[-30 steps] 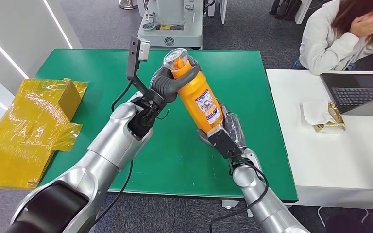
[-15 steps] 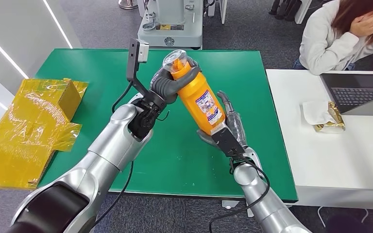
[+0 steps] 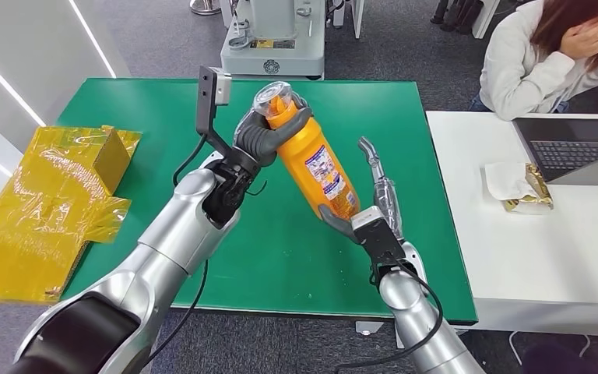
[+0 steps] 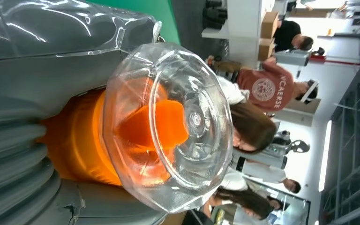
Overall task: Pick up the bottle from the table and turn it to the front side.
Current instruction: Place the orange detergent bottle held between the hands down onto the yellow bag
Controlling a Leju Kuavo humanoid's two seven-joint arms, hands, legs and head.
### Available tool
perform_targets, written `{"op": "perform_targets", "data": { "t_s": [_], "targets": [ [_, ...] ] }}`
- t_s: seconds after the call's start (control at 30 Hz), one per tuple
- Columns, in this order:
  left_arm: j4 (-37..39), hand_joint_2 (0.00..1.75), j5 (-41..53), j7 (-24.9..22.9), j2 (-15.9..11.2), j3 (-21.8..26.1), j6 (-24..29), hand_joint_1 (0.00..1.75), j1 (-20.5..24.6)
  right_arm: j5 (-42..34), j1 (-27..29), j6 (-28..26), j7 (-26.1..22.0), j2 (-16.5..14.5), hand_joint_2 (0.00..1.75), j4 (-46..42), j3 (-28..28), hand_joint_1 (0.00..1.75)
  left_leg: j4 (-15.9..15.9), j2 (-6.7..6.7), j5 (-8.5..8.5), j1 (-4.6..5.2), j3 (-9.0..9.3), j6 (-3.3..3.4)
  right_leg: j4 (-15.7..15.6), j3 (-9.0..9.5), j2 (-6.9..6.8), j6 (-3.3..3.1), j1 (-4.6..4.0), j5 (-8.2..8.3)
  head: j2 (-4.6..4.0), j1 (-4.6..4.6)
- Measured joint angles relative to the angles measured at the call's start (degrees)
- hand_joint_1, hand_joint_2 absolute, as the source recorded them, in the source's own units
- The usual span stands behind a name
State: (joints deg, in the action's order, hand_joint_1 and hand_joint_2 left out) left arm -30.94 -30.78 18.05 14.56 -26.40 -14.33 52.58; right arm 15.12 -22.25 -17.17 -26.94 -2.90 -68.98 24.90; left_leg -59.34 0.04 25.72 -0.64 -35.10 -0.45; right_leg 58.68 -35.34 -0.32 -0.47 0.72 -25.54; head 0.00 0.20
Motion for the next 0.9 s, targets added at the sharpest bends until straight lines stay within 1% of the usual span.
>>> {"op": "perform_targets", "data": {
  "t_s": [0.3,0.4,0.47,0.63,0.7,0.83,0.9],
  "targets": [
    [0.6,1.75,1.11,0.84,-1.08,1.03,1.85,1.75,-0.24,-1.57,0.71,0.12,-0.87,1.04,1.75,-2.88,1.02,0.0,0.0,-0.01,0.0,0.0,0.0,0.0,0.0,0.0,-0.01,0.0,0.0,0.0,0.0,0.0],
    [0.91,1.75,3.31,2.16,-1.29,1.33,3.65,1.74,-0.29,-2.7,0.71,0.02,-1.05,1.33,1.75,-2.91,1.58,0.0,0.0,0.0,0.0,0.0,-0.01,0.0,0.0,0.0,0.0,0.0,0.0,0.0,0.0,0.0],
    [0.99,1.75,6.7,4.03,-1.45,1.39,6.59,1.74,-0.3,-3.18,0.73,-0.14,-1.09,1.54,1.75,-2.95,1.96,0.0,0.0,0.0,0.0,0.0,0.0,0.0,0.0,0.0,0.0,0.0,0.0,0.0,0.0,0.0],
    [0.82,1.75,19.63,9.82,-2.09,1.35,18.3,1.75,-0.16,-3.32,1.25,-0.5,-0.93,2.08,1.75,-3.82,2.54,0.0,0.0,0.0,0.0,0.0,0.0,0.0,0.0,0.0,0.0,0.0,0.0,0.0,0.0,0.0],
    [0.47,1.75,23.5,10.72,-2.43,1.33,21.23,1.75,-0.14,-3.32,1.53,-0.49,-0.8,2.28,1.75,-4.18,2.72,0.0,0.0,0.0,0.0,0.0,0.0,0.0,0.0,0.0,0.0,0.0,0.0,0.0,0.0,-0.01],
    [-0.16,1.75,27.57,10.91,-2.9,1.28,23.94,1.75,-0.06,-3.32,1.77,-0.45,-0.73,2.52,1.75,-4.61,2.93,0.0,0.0,0.0,0.0,0.0,0.0,0.0,0.0,0.0,0.0,0.0,0.0,0.0,0.0,0.0],
    [-0.41,1.75,32.09,10.93,-3.16,1.12,27.29,1.75,0.1,-3.25,1.96,-0.27,-0.71,2.57,1.75,-4.89,3.03,0.0,0.0,0.01,0.0,0.0,0.0,0.0,0.0,0.0,0.01,0.0,0.0,0.0,0.0,0.0]
  ]
}}
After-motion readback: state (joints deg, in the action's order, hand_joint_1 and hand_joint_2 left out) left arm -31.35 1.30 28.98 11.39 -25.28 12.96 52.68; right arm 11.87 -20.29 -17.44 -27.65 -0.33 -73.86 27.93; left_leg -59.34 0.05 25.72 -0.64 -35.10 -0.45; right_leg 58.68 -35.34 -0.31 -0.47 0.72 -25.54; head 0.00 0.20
